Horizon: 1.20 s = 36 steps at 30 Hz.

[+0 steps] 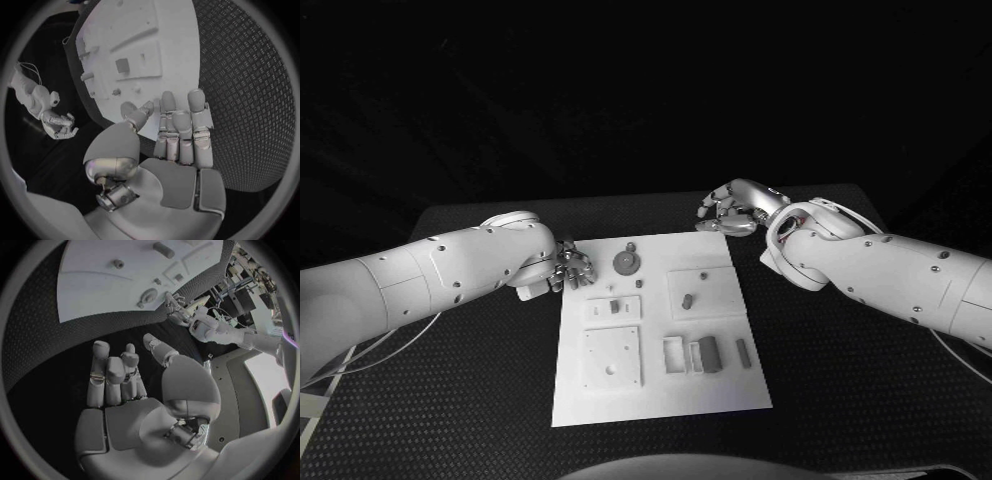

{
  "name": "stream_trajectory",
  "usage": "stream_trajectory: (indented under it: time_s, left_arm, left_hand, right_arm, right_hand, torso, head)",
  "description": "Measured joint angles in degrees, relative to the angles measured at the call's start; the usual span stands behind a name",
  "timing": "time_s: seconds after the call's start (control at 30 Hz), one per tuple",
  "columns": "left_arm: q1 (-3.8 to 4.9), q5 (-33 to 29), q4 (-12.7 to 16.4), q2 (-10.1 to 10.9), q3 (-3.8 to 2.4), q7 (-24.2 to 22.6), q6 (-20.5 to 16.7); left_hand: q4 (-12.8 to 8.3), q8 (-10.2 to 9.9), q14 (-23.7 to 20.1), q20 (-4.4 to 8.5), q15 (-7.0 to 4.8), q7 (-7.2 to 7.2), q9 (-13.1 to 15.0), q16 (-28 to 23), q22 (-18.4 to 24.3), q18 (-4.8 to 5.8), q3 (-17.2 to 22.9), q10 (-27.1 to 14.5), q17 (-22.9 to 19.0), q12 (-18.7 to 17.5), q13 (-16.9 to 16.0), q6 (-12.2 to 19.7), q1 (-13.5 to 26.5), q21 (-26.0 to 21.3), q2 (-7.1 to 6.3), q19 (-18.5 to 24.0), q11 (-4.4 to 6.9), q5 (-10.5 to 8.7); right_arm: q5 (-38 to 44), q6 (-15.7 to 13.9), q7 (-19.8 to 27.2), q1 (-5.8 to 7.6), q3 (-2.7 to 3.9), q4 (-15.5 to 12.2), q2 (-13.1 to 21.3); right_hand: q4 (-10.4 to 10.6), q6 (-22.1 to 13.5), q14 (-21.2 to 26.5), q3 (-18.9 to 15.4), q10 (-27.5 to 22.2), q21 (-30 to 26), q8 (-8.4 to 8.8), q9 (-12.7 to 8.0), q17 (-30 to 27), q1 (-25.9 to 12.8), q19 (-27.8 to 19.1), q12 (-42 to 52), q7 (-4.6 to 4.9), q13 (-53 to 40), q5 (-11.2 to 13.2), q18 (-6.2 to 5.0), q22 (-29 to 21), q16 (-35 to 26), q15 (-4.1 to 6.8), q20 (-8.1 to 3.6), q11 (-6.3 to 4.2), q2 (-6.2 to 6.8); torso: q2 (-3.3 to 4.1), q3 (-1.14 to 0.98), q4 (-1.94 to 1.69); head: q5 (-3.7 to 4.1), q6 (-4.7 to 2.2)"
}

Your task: Assemble the parts on the task board

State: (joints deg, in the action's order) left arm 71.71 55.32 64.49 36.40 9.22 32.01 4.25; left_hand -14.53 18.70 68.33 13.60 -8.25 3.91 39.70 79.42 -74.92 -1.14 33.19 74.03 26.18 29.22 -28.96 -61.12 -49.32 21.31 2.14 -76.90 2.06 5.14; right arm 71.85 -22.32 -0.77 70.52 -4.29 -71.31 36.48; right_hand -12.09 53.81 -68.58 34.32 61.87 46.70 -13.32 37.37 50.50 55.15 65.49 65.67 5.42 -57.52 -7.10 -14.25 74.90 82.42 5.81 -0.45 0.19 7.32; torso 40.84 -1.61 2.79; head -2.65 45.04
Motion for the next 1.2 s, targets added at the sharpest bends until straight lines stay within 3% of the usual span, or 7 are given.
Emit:
stream_trajectory:
  time_s: [0.47, 0.7, 1.0, 1.2]
  left_arm:
    - [-0.13, -8.0, 2.7, 2.7, -0.16, -0.3, 0.0]
    - [-0.09, -11.4, 6.4, 5.3, -0.37, -0.3, -0.4]
    - [-0.08, -12.1, 11.5, 7.9, -0.44, -0.3, -1.2]
    - [-0.11, -9.2, 13.8, 8.5, -0.15, -0.4, -1.9]
  left_hand:
    - [-0.2, 0.9, 0.4, -0.01, -0.06, -0.62, 0.1, 0.2, 0.0, 0.04, 0.2, 1.4, 0.1, 0.7, -0.6, -1.0, 0.0, 0.1, 0.0, 0.0, 0.41, 0.81]
    - [-0.2, 1.1, 0.6, -0.11, -0.04, -0.68, 0.1, 0.2, 0.0, 0.11, 0.2, 1.6, 0.1, 0.7, -0.6, -1.4, 0.0, 0.1, 0.0, -0.1, 0.6, 0.8]
    - [-0.2, 1.2, 0.6, -0.12, -0.02, -0.65, 0.1, 0.2, 0.0, 0.18, 0.2, 1.6, 0.1, 0.7, -0.7, -1.4, 0.0, 0.1, 0.0, -0.1, 0.61, 0.78]
    - [-0.3, 1.2, 0.5, -0.12, -0.15, -0.65, 0.1, 0.2, 0.0, 0.2, 0.2, 1.6, 0.1, 0.7, -0.7, -1.4, 0.0, 0.0, 0.0, -0.1, 0.61, 0.75]
  right_arm:
    - [0.0, 0.1, 0.0, 0.0, 0.0, 0.2, 0.1]
    - [0.0, 0.4, 0.0, 0.0, 0.0, 0.2, 0.1]
    - [-0.3, 0.8, 0.1, 0.0, 0.0, 0.3, 0.1]
    - [-0.5, 1.1, 0.1, 0.0, 0.0, 0.3, 0.1]
  right_hand:
    - [0.0, 0.0, 0.0, 0.0, 0.0, -0.2, 0.0, 0.0, 0.0, -0.2, 0.0, 0.0, 0.02, 0.0, 0.0, -0.01, 0.0, 0.0, 0.0, 0.0, 0.0, -0.18]
    - [0.0, -0.1, 0.0, 0.0, 0.0, -0.2, 0.2, 0.0, 0.0, -0.4, 0.0, 0.0, 0.13, 0.1, 0.0, -0.01, 0.0, 0.0, 0.0, 0.0, 0.0, -0.39]
    - [0.5, -0.1, 0.0, -0.5, -0.1, -0.2, 0.19, 0.0, 0.0, -1.4, 0.0, 0.0, 0.13, 0.1, 0.0, -0.01, 0.0, 0.0, 0.0, 0.0, 0.06, -0.46]
    - [0.6, -0.1, 0.0, -0.3, -0.2, -0.2, 0.19, 0.0, 0.0, -1.4, -0.1, 0.0, 0.12, 0.1, 0.0, -0.01, 0.0, 0.0, -0.04, 0.07, 0.22, -0.46]
  torso:
    - [0.0, 0.01, -0.02]
    - [-0.01, -0.04, -0.03]
    - [-0.01, -0.08, -0.04]
    - [-0.01, -0.07, -0.05]
  head:
    - [-0.03, 0.05]
    - [-0.12, 0.03]
    - [-0.19, 0.06]
    - [-0.08, 0.28]
